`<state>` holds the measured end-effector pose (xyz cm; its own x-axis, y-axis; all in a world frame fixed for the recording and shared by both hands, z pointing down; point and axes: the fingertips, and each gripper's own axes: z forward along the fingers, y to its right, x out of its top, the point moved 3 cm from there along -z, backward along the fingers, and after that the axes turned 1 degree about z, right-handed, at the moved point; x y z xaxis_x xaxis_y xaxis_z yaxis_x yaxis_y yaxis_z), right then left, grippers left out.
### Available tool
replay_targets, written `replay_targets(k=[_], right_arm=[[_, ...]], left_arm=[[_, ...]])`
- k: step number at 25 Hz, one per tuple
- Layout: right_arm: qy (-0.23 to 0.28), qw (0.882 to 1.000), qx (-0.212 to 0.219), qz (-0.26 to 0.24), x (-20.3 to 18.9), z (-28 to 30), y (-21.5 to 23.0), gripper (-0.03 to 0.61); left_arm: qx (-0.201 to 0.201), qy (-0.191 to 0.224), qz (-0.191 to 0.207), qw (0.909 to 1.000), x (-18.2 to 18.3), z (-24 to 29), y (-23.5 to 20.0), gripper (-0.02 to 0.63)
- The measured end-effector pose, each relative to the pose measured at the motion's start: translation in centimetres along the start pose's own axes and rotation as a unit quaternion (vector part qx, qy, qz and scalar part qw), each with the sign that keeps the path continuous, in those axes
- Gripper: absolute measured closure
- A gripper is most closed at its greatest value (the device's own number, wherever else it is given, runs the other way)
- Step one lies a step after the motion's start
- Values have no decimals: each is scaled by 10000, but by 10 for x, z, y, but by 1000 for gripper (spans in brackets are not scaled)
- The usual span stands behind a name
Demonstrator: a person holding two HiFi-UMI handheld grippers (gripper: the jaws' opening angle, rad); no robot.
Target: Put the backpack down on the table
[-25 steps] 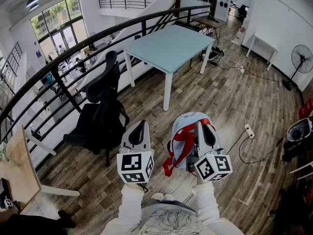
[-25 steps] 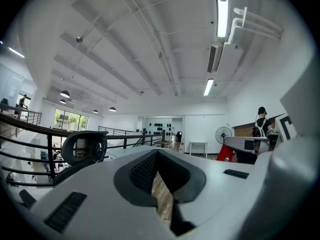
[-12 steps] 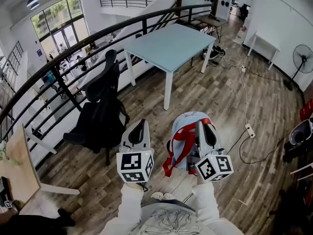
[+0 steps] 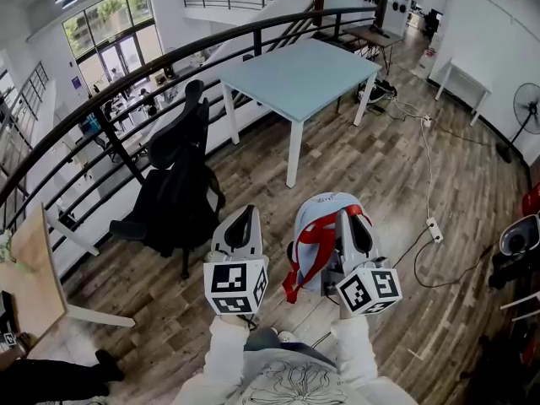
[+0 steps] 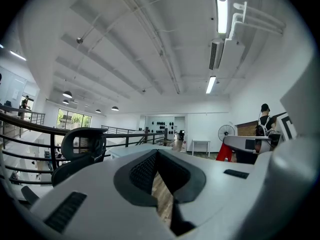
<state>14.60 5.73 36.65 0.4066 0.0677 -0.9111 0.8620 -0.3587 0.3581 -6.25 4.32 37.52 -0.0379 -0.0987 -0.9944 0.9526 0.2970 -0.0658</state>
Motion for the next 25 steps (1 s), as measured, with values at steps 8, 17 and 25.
replay_targets(k=[8, 17, 25], right_arm=[[-88, 9999, -30, 54, -7, -3, -3, 526], [-38, 9999, -92, 53, -7, -6, 3, 525], [72, 9999, -132, 9, -6, -3, 11, 525]], left_arm=[[35, -67, 50, 10000, -1, -8, -2, 607], [-50, -37, 28, 10000, -4, 0, 1, 607], [-148, 61, 36, 9999, -2, 15, 3, 607]])
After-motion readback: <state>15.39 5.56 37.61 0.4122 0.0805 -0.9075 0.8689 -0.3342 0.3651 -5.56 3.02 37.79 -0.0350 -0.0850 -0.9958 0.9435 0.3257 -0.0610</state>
